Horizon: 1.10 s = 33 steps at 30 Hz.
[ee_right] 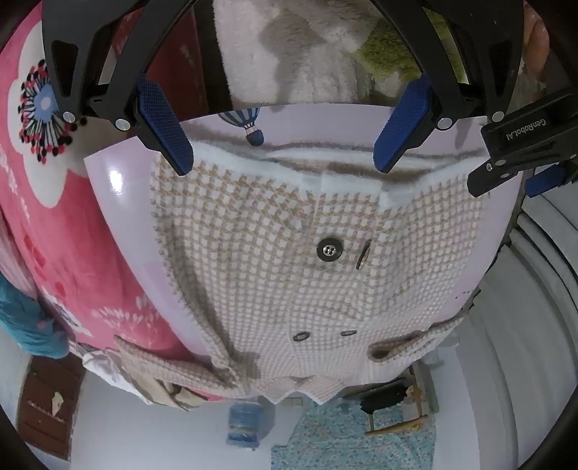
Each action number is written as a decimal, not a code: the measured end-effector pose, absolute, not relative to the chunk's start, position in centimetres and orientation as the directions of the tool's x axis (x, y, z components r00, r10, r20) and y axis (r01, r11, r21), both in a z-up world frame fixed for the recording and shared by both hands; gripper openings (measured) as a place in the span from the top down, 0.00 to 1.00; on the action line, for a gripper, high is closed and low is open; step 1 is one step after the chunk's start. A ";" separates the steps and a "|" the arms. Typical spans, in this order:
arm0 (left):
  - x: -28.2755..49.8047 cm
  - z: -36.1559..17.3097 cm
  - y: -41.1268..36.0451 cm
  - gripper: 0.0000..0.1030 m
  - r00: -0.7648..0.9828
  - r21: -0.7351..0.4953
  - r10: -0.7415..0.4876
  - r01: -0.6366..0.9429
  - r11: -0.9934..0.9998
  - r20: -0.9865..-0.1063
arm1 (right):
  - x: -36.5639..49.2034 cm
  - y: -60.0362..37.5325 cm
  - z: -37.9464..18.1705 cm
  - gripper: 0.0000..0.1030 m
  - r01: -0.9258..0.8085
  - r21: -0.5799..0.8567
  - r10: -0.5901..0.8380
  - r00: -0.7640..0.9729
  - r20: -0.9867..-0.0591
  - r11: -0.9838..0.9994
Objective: Fold large clothes
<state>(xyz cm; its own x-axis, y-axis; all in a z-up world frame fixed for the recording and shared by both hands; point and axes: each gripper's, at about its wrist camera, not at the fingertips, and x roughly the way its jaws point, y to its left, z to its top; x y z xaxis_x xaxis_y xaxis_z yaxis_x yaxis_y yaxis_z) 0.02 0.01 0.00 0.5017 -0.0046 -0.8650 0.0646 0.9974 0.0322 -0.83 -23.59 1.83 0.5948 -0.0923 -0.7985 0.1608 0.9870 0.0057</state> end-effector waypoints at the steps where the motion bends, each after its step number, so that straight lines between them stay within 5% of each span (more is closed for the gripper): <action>1: 0.0 0.0 0.0 0.05 0.503 0.033 -0.005 0.066 0.997 -0.864 | -0.8 -23.6 1.8 0.06 0.161 0.004 -0.094 0.595 -0.798 0.987; 33: -0.1 0.1 0.4 0.05 0.499 -0.004 -0.041 0.074 0.997 -0.866 | -0.3 -22.7 2.2 0.06 0.152 -0.015 -0.104 0.599 -0.794 0.988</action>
